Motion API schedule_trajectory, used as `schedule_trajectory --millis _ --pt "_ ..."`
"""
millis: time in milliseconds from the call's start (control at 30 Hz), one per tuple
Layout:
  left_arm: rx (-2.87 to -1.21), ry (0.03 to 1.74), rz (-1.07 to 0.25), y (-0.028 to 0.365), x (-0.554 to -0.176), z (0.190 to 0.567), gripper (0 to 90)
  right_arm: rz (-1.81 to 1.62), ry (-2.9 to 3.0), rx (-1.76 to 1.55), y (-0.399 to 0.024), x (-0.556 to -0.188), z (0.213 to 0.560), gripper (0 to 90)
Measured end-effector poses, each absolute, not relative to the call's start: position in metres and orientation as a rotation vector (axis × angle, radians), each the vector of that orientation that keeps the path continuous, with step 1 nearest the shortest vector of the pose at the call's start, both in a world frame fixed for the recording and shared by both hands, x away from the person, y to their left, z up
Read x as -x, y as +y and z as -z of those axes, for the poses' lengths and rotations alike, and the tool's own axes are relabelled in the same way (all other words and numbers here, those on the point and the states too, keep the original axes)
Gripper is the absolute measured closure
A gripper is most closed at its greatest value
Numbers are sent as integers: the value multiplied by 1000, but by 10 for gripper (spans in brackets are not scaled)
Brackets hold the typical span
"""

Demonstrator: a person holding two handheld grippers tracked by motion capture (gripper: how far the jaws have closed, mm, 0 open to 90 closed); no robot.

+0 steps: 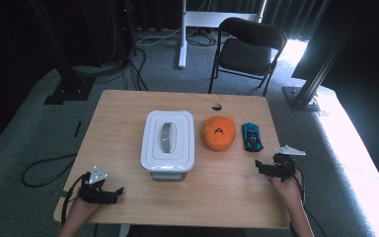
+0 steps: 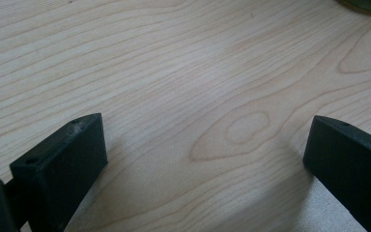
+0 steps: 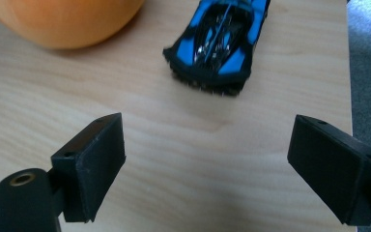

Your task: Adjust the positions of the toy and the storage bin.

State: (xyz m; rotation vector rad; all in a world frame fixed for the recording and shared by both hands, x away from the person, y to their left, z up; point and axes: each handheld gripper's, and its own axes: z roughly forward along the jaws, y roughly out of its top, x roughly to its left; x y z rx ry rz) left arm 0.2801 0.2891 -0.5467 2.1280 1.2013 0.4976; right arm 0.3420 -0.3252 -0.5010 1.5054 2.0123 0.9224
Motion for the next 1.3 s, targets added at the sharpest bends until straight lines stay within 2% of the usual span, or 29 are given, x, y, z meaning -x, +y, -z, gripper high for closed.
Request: schedule_trajectory --millis 767,1300 --pt "-2130 1198 -496 289 -280 547 20 -933 1997 -1511 -301 -397 480 126" --pt "-2130 1198 -496 289 -280 547 20 -822 1982 -1594 -296 -431 503 126"
